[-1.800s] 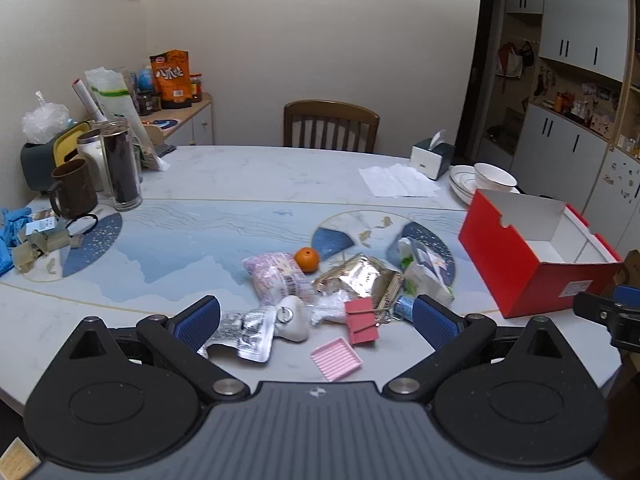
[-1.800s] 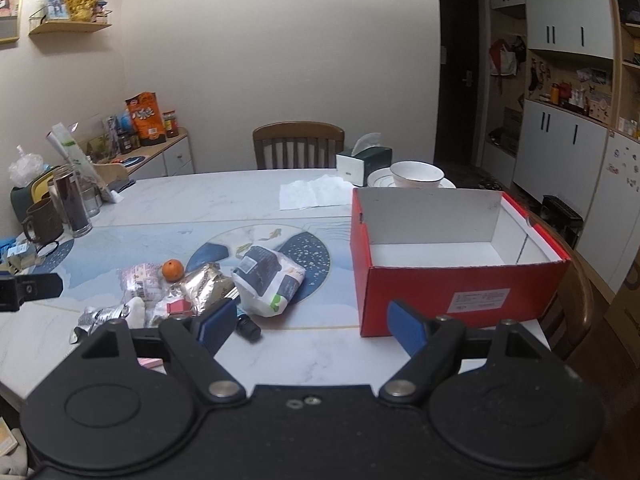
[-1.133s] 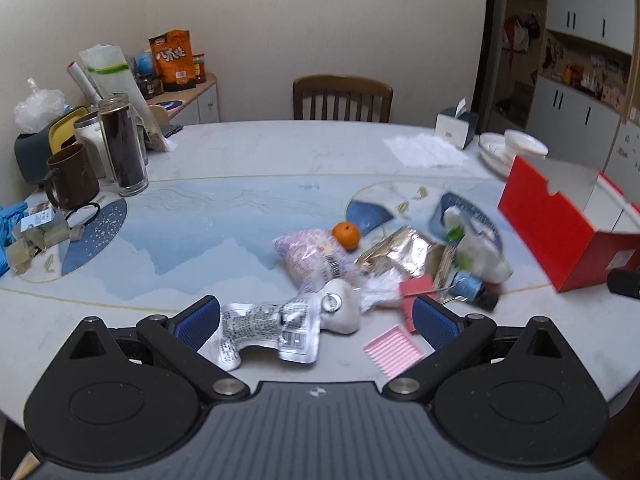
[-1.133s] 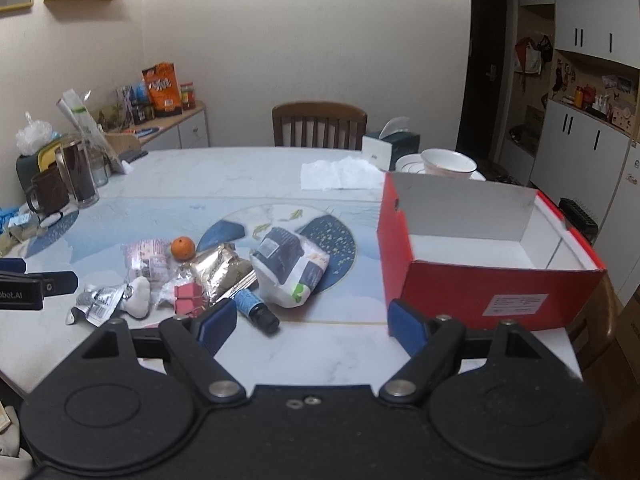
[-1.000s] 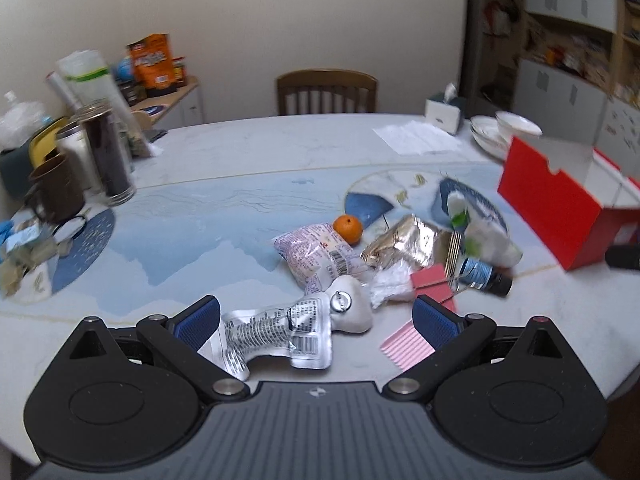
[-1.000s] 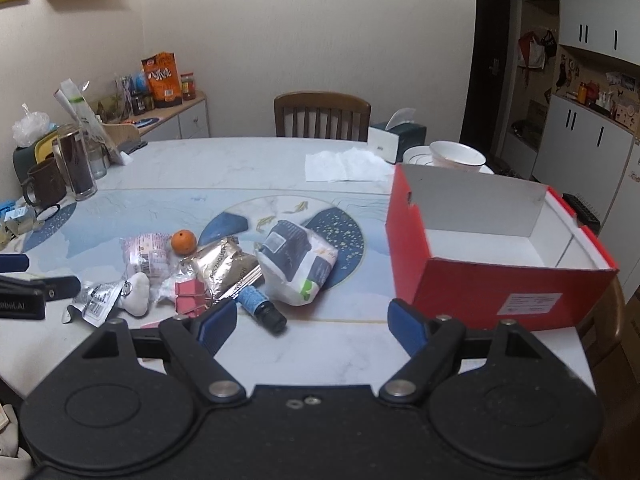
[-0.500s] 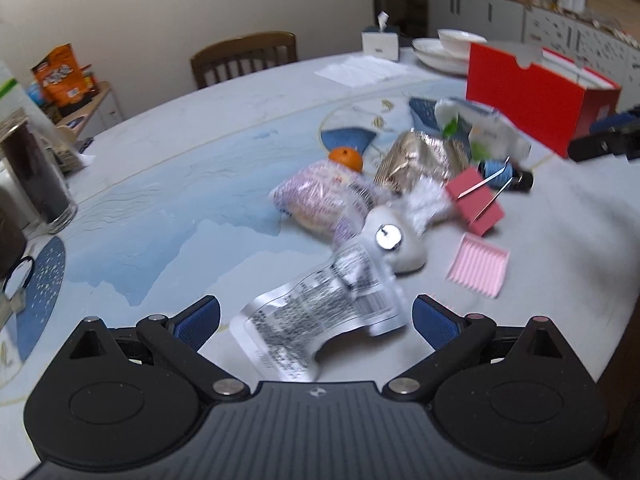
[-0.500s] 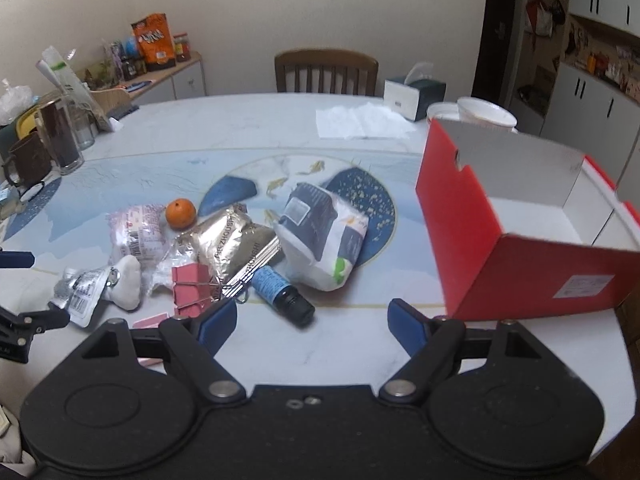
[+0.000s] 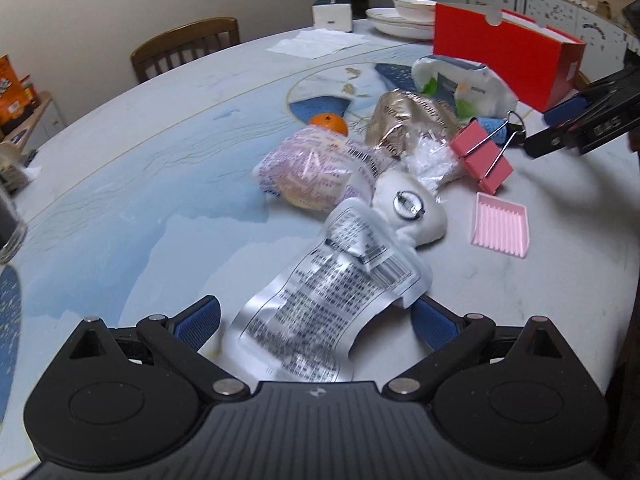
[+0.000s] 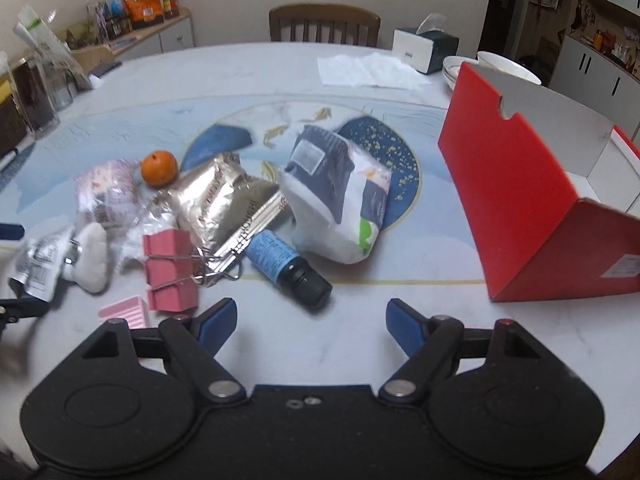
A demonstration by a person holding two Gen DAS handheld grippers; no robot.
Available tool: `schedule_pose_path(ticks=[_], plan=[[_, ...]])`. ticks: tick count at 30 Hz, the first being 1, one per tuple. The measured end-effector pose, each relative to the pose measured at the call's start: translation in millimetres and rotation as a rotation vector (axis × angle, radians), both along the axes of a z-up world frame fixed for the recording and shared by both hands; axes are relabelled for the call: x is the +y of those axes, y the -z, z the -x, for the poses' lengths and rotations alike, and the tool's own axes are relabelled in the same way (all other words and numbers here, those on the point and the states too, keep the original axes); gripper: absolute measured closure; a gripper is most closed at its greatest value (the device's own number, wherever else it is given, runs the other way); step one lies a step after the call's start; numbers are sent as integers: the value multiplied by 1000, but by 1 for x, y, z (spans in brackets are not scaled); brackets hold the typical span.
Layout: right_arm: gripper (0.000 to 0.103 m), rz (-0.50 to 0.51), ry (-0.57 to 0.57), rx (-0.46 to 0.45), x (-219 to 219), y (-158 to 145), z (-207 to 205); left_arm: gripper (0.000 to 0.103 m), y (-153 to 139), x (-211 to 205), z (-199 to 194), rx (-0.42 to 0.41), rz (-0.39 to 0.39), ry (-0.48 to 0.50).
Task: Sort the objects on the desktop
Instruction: 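Grasp the silver blister pack with the left tool while the right tool grasps the blue-capped bottle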
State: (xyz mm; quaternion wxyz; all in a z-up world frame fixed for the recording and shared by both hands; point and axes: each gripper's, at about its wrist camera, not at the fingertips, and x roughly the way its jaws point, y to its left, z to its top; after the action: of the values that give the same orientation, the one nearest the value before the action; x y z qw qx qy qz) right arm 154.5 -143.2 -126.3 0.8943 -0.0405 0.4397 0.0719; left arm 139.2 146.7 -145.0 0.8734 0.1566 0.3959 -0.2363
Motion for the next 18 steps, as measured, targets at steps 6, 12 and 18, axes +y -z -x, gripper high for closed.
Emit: schedule_pose_path(ticks=[6,12,18], plan=[[23,21,-3,17,10,9,-16,9,1,3,-10,33,53,15],[23,22,-9,24,16,15,-28,32,-4,12,-16,37,70,1],[24,-9,-10,41,21,16,-35,51,-7,16,-19,45,89,-37]])
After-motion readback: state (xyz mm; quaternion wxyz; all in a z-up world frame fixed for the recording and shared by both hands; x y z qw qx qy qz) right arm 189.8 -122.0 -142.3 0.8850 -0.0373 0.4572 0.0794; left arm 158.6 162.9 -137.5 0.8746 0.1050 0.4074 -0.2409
